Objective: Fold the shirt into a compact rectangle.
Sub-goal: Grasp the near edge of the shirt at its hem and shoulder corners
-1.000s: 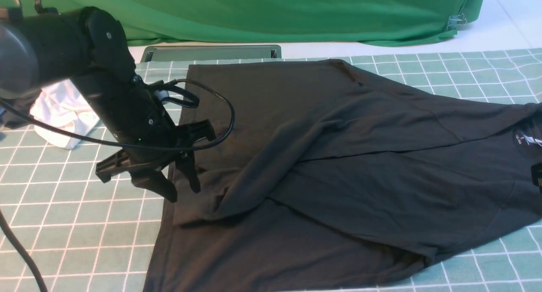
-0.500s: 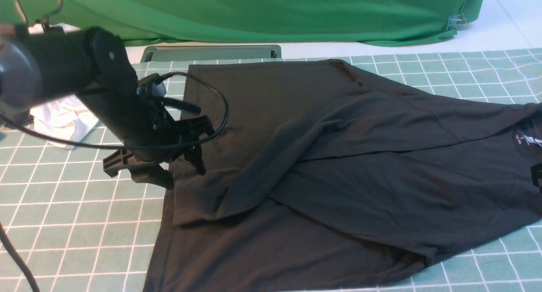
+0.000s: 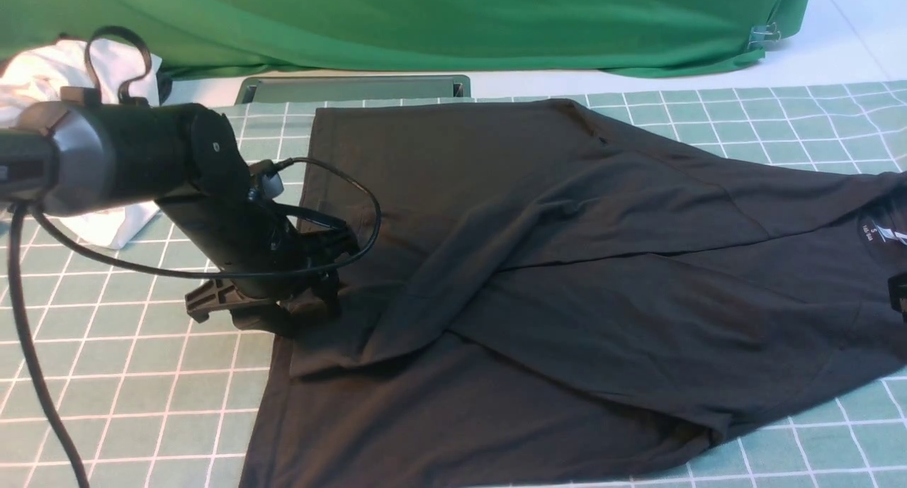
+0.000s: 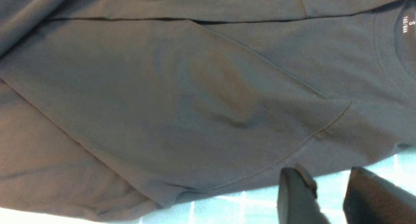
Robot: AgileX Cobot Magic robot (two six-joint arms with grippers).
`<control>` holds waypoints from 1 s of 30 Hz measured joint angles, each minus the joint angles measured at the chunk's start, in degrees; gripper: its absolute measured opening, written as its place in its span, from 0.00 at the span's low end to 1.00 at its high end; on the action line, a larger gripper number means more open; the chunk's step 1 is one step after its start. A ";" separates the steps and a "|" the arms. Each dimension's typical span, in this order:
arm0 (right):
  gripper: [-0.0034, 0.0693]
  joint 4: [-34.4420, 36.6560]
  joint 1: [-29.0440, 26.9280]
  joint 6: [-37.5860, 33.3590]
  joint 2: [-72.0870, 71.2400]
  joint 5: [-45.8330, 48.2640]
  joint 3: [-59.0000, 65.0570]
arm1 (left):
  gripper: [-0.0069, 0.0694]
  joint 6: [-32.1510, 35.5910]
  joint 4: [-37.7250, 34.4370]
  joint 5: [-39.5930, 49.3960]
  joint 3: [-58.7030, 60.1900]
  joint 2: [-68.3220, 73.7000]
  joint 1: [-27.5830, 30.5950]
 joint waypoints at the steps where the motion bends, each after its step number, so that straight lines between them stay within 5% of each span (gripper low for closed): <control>1: 0.38 0.00 0.00 0.00 0.00 0.00 0.00 | 0.58 -0.29 0.15 0.00 0.00 0.00 0.00; 10: 0.38 0.06 0.00 0.07 0.00 -0.11 0.00 | 0.58 -7.66 10.38 8.41 -9.09 -3.57 0.72; 20: 0.38 0.06 0.00 0.23 0.00 0.09 0.00 | 0.58 -7.49 11.97 25.61 -6.25 -12.44 0.93; 30: 0.38 0.06 0.00 0.39 0.00 0.50 0.00 | 0.58 -5.52 1.90 16.44 16.16 -14.76 0.93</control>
